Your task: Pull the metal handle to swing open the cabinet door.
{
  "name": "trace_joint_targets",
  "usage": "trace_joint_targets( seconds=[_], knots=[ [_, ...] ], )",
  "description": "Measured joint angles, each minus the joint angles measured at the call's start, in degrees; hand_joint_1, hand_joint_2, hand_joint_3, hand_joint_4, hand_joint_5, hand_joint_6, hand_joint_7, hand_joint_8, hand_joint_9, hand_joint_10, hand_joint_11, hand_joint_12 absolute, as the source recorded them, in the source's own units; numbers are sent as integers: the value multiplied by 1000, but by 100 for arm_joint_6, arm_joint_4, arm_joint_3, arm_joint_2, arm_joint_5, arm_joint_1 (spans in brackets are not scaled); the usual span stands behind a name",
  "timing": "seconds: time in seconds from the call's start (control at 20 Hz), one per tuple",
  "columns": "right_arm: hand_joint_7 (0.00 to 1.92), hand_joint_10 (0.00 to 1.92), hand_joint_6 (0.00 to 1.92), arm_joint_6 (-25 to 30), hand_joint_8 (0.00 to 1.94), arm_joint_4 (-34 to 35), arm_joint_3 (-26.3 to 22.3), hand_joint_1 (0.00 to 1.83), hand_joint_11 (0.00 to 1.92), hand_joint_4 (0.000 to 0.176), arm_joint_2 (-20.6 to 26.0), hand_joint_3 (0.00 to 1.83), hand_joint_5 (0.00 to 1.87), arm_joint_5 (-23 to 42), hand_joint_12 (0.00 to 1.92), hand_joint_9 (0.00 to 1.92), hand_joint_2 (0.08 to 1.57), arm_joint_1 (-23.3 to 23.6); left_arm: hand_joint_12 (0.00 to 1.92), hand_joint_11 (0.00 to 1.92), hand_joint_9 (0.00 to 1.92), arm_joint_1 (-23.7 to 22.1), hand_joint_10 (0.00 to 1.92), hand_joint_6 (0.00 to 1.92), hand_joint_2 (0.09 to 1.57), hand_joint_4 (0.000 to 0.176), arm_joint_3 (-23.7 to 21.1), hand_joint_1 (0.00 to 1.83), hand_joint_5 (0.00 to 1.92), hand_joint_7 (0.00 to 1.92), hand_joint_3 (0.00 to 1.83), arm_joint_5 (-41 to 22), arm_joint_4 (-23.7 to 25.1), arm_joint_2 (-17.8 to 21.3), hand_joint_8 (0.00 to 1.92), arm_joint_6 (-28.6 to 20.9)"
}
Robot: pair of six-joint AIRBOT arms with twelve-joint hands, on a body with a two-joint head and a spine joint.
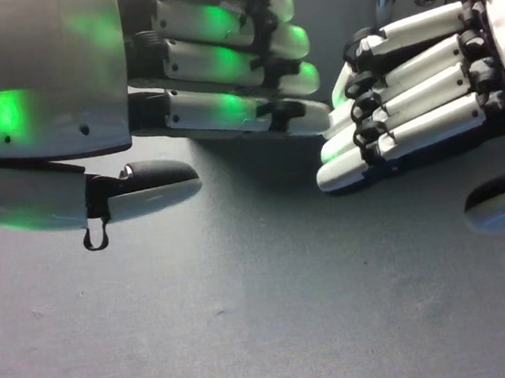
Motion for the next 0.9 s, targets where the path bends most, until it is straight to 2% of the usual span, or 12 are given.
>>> trace_joint_targets(
  seconds=[0.35,0.55,0.75,0.8,0.85,0.9],
  knots=[
    [393,9,3,7,2,22,127,0,0,0,-81,43,279,-249,903,369,1571,-2,903,0,386,0,3,1,1571,0,0,0,284,399,145,4,2,0,1,0],
    [387,2,0,520,0,164,269,0,0,0,-164,42,278,-629,906,366,1571,-24,900,0,388,0,3,1,1571,0,2,0,284,399,138,11,4,0,1,0],
    [388,3,1,710,1,282,492,0,0,0,-367,41,276,-791,905,371,1571,-170,884,0,387,0,2,2,1571,0,2,0,288,400,141,4,4,0,1,0],
    [386,3,5,970,0,345,549,0,0,0,-409,42,285,-894,907,371,1571,-221,891,2,395,0,4,5,1571,0,2,0,298,406,145,9,7,0,3,0],
    [386,3,6,1591,0,369,605,0,0,0,-448,43,288,-1043,908,371,1571,-232,890,0,391,0,2,3,1571,0,2,0,296,403,146,7,4,0,1,0],
    [390,4,8,1882,2,426,619,0,0,0,-455,45,294,-1156,910,374,1571,-273,890,0,394,0,3,4,1571,0,2,0,299,405,147,13,2,0,2,0]
  ],
)
